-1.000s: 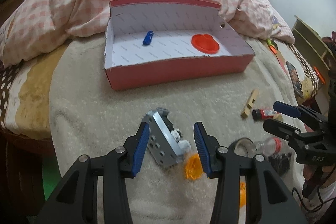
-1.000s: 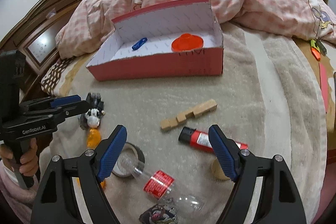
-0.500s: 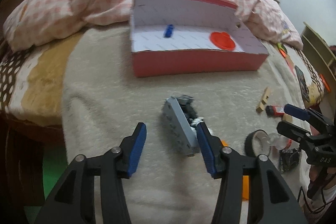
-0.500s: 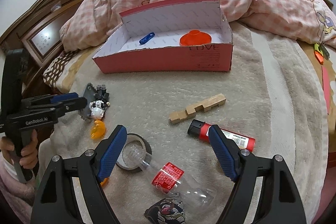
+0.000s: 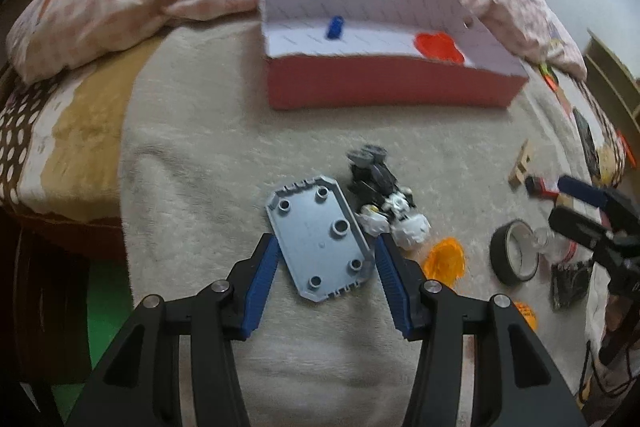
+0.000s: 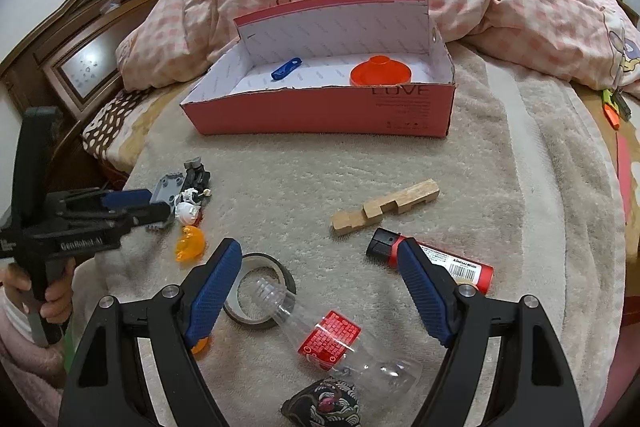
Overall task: Organize objects
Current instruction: 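Grasp the grey Lego plate with the left gripper while the right gripper moves toward the wooden block, then hold the grey plate in the left gripper while the right gripper grasps the wooden block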
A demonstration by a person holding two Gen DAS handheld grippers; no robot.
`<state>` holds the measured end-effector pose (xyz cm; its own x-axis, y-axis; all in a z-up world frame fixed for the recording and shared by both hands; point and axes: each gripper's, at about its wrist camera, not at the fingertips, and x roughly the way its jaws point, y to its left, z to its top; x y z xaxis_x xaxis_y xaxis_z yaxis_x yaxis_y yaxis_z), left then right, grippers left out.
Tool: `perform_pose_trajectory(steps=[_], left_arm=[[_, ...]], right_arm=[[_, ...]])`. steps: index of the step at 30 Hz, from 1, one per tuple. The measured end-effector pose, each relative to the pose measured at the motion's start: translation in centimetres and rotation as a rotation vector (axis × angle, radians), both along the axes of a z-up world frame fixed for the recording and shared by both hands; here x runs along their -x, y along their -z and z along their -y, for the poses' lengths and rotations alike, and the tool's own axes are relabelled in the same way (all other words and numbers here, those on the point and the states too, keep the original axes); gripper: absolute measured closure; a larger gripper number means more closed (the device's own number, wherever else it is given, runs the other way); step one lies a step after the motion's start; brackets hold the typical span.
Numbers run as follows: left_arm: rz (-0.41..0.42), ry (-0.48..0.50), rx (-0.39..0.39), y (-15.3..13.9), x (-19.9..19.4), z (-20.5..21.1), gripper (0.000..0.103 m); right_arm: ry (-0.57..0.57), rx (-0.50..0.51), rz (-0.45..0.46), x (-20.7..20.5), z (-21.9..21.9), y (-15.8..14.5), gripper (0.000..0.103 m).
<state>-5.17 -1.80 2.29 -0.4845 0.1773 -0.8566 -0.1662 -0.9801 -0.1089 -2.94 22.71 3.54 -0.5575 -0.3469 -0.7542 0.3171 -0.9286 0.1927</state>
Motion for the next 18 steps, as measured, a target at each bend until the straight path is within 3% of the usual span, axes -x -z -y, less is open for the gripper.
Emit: perform_pose_trajectory(steps=[6, 14, 18], left_arm=[[-0.016, 0.019, 0.071, 0.7, 0.1, -1.4, 0.046], [-0.047, 0.001, 0.069, 0.9, 1.0, -1.4, 0.045], [-0.062, 0.0, 0.062, 0.7, 0.8, -0.9, 0.057]], right_arm=[[0.002, 0.0, 0.004, 0.0, -0.1, 0.1, 0.021], [-0.002, -0.03, -0.004, 0.3, -0.1, 0.0, 0.021], [-0.015, -0.114, -0.029, 1.6, -0.3, -0.2, 0.021]])
